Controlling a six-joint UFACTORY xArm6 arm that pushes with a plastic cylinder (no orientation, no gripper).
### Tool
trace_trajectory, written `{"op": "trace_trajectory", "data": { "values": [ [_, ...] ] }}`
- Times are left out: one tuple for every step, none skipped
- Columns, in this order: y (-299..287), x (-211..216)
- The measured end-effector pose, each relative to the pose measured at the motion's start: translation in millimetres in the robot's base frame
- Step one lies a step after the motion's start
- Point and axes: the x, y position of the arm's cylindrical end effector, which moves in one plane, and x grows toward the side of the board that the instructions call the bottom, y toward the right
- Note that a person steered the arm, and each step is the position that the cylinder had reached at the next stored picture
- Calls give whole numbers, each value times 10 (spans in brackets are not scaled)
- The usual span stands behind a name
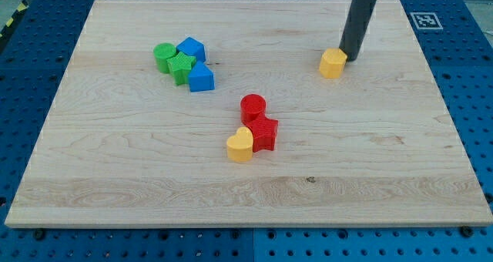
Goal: Slide the yellow hexagon towards center
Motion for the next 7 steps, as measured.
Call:
{"op": "trace_trajectory", "data": {
  "values": [
    [0,273],
    [0,214],
    [0,-73],
    [0,-27],
    [-46,163],
    [-168,148],
    [-245,62]
  ]
}}
